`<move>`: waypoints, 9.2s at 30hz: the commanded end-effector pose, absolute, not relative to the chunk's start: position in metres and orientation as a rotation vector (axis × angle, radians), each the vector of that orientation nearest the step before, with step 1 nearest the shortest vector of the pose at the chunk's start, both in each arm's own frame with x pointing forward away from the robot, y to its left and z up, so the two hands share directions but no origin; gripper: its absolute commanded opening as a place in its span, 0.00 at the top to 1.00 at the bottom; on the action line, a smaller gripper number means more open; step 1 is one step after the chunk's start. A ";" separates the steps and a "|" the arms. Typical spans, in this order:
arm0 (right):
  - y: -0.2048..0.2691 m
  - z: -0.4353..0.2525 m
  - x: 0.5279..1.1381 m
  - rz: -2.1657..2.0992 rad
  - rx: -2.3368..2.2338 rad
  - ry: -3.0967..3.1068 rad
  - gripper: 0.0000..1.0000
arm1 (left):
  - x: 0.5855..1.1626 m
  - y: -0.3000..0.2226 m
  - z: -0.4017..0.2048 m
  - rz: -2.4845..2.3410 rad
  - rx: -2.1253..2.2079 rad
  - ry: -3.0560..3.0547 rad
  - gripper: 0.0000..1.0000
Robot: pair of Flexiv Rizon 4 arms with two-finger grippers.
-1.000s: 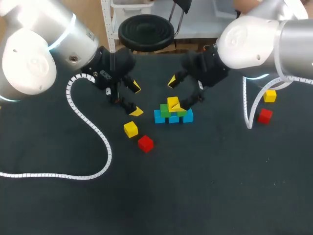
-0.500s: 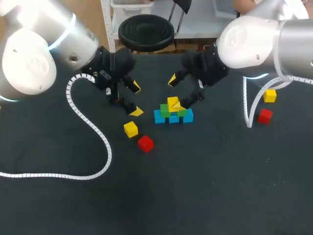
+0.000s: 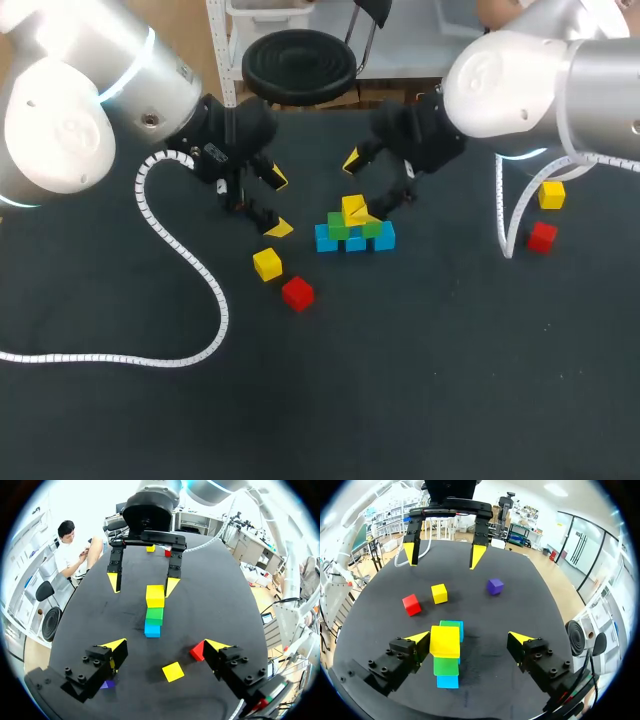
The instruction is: Place the blue cubes, place green cubes on the blue cubes, place the yellow cubes on the green cubes, then place the red cubes on the yellow cubes, and place purple cube on the red cubes.
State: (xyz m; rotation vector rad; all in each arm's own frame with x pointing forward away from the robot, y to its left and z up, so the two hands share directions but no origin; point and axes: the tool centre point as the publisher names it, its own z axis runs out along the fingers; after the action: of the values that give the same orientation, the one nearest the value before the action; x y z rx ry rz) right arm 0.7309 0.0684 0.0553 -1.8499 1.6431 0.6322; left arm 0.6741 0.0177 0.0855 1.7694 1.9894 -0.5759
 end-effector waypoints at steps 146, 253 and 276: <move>-0.292 0.078 0.698 0.417 -1.631 1.736 0.00 | 0.674 0.019 0.085 -0.577 1.770 1.986 0.00; -0.250 0.012 0.756 0.822 -1.649 1.576 0.00 | 0.674 0.019 0.085 -0.577 1.770 1.986 0.00; -0.258 -0.004 0.792 0.879 -1.675 1.560 0.00 | 0.674 0.019 0.085 -0.577 1.770 1.986 0.00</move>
State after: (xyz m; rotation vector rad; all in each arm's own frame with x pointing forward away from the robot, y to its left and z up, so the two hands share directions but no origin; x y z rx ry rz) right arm 0.7817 -0.2557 0.0000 -1.6575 1.5771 0.8334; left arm 0.6740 0.0177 0.0855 1.7693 1.9895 -0.5758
